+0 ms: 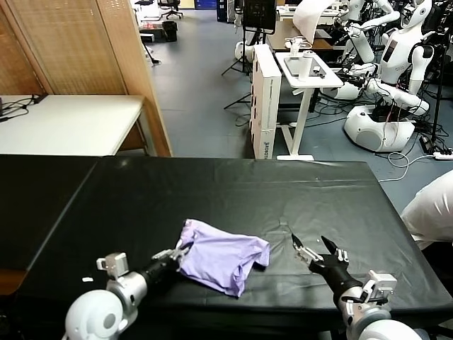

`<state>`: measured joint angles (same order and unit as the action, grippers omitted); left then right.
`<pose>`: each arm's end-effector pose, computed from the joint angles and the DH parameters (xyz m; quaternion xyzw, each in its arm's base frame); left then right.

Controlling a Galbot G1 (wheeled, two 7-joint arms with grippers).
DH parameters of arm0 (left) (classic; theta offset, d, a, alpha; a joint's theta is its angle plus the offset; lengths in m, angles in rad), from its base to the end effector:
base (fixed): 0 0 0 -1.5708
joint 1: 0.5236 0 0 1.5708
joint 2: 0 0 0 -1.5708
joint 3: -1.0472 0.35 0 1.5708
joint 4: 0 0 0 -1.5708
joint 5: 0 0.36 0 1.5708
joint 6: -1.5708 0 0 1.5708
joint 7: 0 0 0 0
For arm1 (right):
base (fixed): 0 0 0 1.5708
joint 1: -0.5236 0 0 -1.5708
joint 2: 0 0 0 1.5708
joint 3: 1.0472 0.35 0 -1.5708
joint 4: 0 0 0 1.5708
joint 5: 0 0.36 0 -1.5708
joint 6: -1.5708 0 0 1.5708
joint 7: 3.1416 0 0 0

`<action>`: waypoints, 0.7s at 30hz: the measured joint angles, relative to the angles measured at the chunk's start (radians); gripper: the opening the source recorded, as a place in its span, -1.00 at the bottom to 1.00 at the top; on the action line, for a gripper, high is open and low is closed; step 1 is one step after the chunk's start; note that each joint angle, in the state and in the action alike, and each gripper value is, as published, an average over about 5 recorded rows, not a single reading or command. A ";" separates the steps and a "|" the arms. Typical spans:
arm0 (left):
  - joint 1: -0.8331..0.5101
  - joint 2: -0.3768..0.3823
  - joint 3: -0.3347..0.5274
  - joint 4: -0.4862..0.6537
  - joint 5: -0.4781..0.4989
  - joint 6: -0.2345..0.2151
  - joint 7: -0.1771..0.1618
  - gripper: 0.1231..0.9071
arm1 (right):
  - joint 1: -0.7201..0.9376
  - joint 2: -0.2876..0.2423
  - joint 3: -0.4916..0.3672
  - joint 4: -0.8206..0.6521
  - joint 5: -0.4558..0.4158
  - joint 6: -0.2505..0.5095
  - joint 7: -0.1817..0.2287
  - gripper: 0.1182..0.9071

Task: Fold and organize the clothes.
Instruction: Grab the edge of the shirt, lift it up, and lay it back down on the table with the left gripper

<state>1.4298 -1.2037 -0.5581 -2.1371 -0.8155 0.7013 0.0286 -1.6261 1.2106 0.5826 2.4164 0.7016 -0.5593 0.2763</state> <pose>0.2284 0.0661 -0.2457 -0.1865 -0.9246 0.1875 0.2741 0.1610 -0.0416 -0.1894 0.0496 -0.9725 -0.1191 0.1940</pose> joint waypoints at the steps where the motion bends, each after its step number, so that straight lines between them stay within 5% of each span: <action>1: -0.001 0.005 -0.014 -0.008 0.007 0.000 -0.001 -0.78 | 0.000 0.000 0.000 0.000 0.000 0.000 0.000 1.00; 10: 0.016 0.080 -0.205 -0.083 0.168 -0.017 -0.012 -0.78 | 0.013 -0.008 -0.003 -0.014 0.002 0.003 0.001 1.00; 17: -0.007 0.194 -0.389 -0.136 0.470 -0.115 0.023 -0.78 | 0.019 -0.008 -0.008 -0.030 0.003 0.004 0.001 1.00; 21: 0.000 0.246 -0.399 -0.163 0.686 -0.131 0.069 -0.78 | 0.024 -0.009 -0.006 -0.037 0.003 0.006 0.001 1.00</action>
<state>1.4294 -0.9578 -0.9574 -2.3000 -0.1298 0.5704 0.0973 -1.6016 1.2017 0.5765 2.3791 0.7043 -0.5535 0.2774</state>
